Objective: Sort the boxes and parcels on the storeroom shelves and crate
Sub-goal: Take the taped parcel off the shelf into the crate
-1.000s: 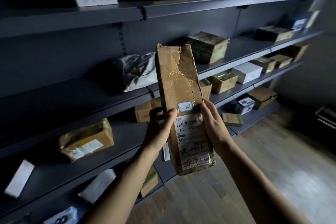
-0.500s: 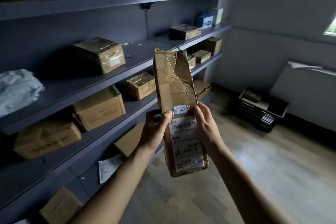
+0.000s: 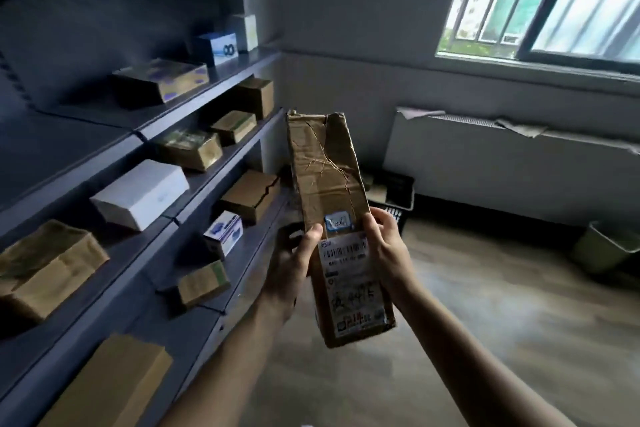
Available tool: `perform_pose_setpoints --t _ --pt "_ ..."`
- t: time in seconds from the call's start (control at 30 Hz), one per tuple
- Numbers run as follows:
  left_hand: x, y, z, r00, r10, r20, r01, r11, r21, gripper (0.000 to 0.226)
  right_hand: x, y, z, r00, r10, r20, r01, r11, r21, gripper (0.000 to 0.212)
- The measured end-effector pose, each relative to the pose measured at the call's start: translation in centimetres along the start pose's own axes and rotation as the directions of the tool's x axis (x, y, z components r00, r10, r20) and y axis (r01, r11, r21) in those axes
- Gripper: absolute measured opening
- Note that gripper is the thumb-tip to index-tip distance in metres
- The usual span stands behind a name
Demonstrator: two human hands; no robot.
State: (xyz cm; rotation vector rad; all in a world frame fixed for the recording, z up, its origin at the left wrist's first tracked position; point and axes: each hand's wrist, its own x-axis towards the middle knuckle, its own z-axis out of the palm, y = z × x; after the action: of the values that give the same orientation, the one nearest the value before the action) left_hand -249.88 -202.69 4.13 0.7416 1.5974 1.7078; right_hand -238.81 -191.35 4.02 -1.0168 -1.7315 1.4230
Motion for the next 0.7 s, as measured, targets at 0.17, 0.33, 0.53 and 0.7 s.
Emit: perform_pose_setpoints --t 0.17,0.33,0.53,0.7 --pt "12.0 -0.4 4.7 0.996 -0.061 0.065 0.065 0.997 -0.053 0.026 11.6 1.0 -2.6 0.997 0.048 -0.054 -0.050 0.997 -0.052 0.027" --pt "21.0 -1.6 8.5 0.972 -0.219 0.081 0.227 0.968 -0.103 0.037 20.8 2.9 -4.5 0.994 0.087 -0.072 -0.095 0.988 -0.119 0.029" --pt "33.5 -4.1 14.7 0.977 -0.206 0.057 0.211 0.971 -0.114 0.035 34.2 7.1 -8.1 0.995 0.088 -0.048 -0.096 0.976 -0.193 0.019" --pt "43.3 -6.9 19.8 0.970 -0.241 0.001 0.240 0.964 -0.115 0.037 46.6 12.6 -10.3 0.996 0.084 -0.016 -0.085 0.957 -0.278 0.073"
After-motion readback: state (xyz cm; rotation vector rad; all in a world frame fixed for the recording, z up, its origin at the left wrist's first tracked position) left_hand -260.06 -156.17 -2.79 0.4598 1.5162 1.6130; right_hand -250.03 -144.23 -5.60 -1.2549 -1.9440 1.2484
